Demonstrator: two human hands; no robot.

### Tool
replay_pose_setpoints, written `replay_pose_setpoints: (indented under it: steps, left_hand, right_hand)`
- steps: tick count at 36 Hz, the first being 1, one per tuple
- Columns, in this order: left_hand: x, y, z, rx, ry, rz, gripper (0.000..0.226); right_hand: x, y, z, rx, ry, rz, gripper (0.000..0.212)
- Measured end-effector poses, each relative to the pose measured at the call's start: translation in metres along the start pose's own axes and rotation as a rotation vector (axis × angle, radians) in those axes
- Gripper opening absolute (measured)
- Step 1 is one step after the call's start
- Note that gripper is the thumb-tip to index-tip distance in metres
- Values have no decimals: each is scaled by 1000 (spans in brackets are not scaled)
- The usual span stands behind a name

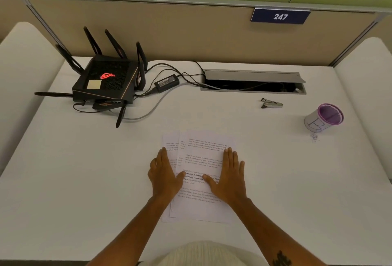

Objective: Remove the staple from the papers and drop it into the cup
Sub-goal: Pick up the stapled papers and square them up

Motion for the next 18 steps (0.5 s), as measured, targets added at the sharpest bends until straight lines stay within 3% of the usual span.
replay_pose_setpoints:
  steps: [11,18]
  left_hand:
    - [4,3,-4,-99,434,5,106]
    - [11,11,-9,-94,456,49,92]
  right_hand:
    - [7,1,18,-64,-12,25,123]
    - [13,4,31,-123,-110,44,120]
Point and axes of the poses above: each hand's wrist, its own y-axis away from the middle knuckle, its own x-axis out of the palm, z = x × y, the point moved 8 cm from there along -y, towards the middle knuckle, and after that the axes turned 11 degrees about y, right-handed, at the moved point
